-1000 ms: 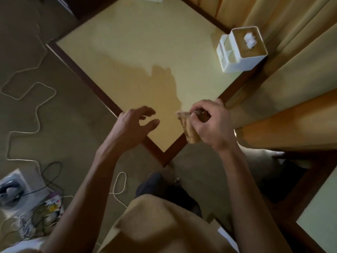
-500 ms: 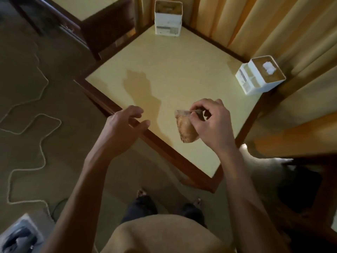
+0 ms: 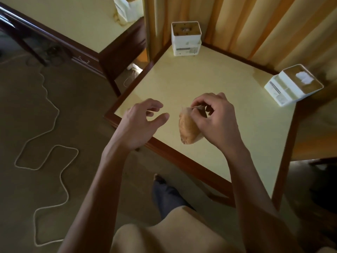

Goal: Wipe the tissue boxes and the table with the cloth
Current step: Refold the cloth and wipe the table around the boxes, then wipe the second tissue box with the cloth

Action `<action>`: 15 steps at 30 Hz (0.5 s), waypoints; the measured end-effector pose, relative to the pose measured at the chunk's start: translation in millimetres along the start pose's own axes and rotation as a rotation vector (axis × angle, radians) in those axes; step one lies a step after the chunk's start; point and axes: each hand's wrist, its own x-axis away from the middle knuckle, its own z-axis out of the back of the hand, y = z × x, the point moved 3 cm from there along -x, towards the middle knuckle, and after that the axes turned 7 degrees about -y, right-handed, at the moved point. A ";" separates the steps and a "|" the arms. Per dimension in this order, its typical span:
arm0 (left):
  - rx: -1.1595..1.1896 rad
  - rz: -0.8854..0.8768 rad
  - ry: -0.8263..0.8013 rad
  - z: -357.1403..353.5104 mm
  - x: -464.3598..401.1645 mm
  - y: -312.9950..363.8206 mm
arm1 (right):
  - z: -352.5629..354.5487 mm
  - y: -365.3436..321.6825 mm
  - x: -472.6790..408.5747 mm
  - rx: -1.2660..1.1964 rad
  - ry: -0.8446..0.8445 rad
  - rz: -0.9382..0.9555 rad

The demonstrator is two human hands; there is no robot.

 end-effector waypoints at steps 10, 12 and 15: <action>-0.033 -0.022 -0.074 117.5 -90.8 -52.0 | -76.8 -42.2 -117.3 -0.003 0.054 -0.081; -0.038 -0.035 -0.091 140.1 -108.9 -59.0 | -88.7 -53.8 -139.0 0.020 0.060 -0.088; -0.041 -0.067 -0.148 170.8 -141.3 -74.8 | -111.1 -66.0 -170.4 0.045 0.076 -0.122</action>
